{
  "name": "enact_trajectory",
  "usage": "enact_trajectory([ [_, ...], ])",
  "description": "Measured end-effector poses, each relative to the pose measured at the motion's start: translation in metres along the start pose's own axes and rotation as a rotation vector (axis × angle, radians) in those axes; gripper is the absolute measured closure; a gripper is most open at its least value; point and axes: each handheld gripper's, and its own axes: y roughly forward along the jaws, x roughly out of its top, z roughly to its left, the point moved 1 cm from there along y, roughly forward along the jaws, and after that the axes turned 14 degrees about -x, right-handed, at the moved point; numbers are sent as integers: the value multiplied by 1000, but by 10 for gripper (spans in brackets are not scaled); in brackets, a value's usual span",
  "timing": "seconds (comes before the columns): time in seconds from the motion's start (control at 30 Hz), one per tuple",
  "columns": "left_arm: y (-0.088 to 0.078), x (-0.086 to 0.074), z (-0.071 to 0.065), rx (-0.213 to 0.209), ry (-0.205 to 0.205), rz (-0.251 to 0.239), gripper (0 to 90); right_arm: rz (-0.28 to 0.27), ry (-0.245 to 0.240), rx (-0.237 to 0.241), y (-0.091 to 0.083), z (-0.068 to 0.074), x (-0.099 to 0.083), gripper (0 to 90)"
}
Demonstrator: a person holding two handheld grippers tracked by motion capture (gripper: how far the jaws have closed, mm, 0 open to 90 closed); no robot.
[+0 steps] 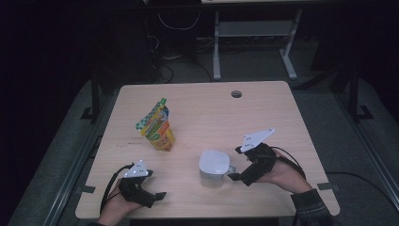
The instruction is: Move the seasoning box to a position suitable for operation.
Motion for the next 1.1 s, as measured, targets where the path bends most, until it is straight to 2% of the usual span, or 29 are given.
enact_trajectory([
  [0.1, 1, -1, -1, -2, -17, -9, 0, -4, 35, -13, -1, 0, -14, 70],
  [0.13, 1, -1, -1, -1, -17, -8, 0, -4, 60, -13, -1, 1, -20, 95],
  [0.23, 1, -1, 0, 1, -5, 0, 0, -19, 87, -21, 2, 1, -34, 141],
  [0.27, 1, -1, 0, 1, -5, 0, 0, -4, 97, -22, 3, 2, -39, 162],
  [0.3, 1, 0, 0, 1, -3, 1, 0, -4, 94, -26, 4, 2, -43, 198],
  [0.43, 0, -1, -1, -2, -9, 2, 0, -25, 133, -24, 5, 5, -57, 323],
  [0.53, 0, -2, -2, -4, -4, 2, 0, -33, 162, -44, 5, 9, -68, 453],
  [0.6, 0, -1, -2, -7, -5, 1, 0, -36, 170, -57, 6, 11, -73, 540],
  [0.73, 1, -1, -3, -8, -7, 8, 0, -37, 179, -41, 5, 14, -79, 705],
  [0.87, 2, -1, -4, -13, -15, 5, 0, -94, 195, 0, 4, 17, -81, 857],
  [0.97, 2, -1, -4, -5, 1, 11, 0, -105, 173, -3, 7, 22, -79, 894],
  [1.1, 3, 0, -4, -7, 5, 11, 0, -106, 154, 13, 12, 27, -76, 897],
])
